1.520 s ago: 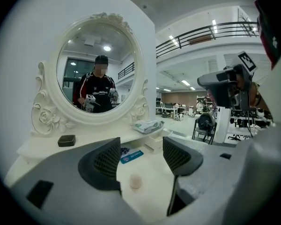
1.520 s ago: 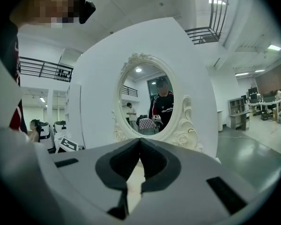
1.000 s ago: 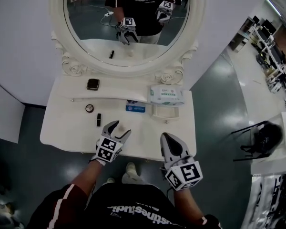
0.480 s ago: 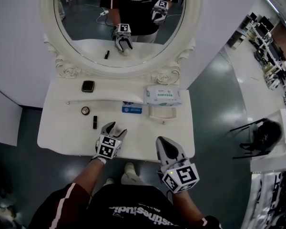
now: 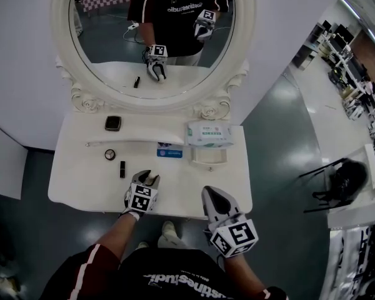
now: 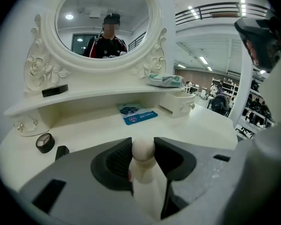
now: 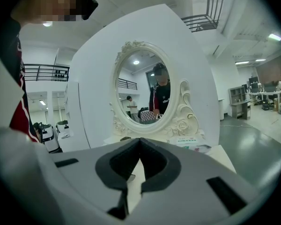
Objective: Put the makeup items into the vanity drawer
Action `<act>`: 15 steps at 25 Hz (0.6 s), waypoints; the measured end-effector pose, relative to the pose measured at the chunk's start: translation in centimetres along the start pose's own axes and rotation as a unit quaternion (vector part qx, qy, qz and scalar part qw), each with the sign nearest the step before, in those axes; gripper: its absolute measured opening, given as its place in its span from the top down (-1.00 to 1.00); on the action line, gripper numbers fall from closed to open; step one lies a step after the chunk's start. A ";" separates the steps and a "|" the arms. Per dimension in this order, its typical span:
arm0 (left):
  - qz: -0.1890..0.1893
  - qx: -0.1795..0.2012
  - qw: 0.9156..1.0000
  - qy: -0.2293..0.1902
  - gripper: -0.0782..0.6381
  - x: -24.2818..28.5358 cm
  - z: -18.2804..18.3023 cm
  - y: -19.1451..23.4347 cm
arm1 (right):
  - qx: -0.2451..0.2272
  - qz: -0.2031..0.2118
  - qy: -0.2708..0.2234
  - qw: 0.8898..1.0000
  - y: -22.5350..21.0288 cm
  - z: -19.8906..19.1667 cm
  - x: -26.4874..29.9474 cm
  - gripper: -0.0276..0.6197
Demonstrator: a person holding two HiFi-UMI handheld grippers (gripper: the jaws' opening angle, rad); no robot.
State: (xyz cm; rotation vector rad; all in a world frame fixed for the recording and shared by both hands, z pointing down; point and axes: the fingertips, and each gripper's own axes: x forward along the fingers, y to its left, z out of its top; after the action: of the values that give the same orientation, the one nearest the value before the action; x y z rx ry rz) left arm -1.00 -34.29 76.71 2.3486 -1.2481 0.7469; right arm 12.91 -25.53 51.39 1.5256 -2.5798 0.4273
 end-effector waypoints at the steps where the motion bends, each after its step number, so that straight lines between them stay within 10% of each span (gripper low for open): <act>1: 0.001 0.000 1.000 0.000 0.38 0.0 0.0 0.0 | 0.001 0.000 0.000 1.000 0.0 0.0 0.0 0.91; 15: 0.004 -0.003 1.000 -0.014 0.45 -1.4 0.9 0.2 | -0.004 0.000 -0.010 1.000 0.8 0.3 -0.7 0.90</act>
State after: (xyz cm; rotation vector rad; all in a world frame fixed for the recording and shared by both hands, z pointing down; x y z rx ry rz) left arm -1.52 -34.00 75.16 2.3592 -1.2689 0.7151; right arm 12.59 -24.71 50.79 1.5344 -2.5925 0.4029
